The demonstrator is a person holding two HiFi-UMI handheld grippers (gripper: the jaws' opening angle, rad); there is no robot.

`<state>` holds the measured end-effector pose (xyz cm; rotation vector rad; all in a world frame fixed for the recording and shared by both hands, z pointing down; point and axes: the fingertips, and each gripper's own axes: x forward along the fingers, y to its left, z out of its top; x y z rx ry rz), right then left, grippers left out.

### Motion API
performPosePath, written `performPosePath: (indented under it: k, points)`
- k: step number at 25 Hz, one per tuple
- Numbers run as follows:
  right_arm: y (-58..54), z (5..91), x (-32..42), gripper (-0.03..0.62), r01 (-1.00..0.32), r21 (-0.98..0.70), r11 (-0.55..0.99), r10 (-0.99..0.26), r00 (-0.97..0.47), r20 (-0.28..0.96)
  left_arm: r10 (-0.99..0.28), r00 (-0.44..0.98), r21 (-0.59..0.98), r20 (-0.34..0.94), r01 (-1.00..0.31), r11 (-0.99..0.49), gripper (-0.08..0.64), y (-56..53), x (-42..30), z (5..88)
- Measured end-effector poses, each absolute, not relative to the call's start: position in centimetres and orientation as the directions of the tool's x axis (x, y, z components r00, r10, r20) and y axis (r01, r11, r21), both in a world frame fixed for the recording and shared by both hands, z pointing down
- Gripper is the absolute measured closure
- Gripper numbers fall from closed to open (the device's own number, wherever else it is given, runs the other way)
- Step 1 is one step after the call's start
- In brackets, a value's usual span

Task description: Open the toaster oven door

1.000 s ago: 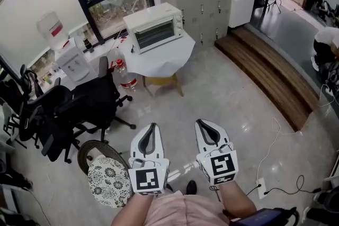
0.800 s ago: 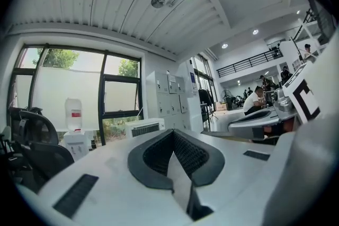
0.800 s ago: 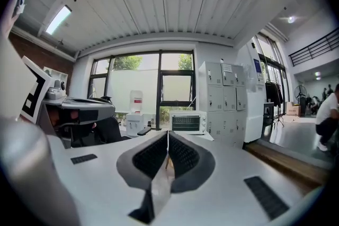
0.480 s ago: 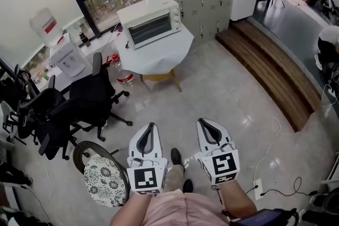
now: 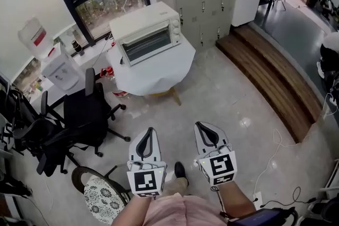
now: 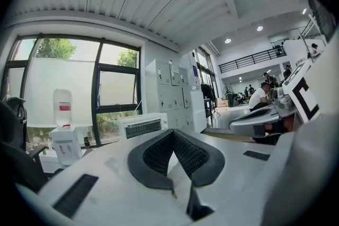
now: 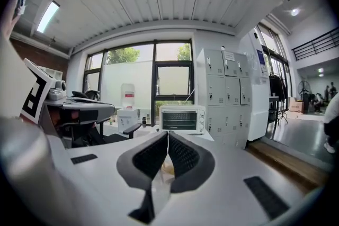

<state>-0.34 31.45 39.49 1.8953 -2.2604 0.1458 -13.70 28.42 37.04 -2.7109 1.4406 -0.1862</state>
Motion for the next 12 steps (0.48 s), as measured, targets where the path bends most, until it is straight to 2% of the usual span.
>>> performPosePath:
  k: [12]
  points:
    - [18.2, 36.1, 1.5, 0.589, -0.977, 0.101, 0.188, -0.974, -0.173, 0.147, -0.839, 0.544, -0.101, 0.026, -0.833, -0.544, 0.548, 15.4, -12.3, 34.6]
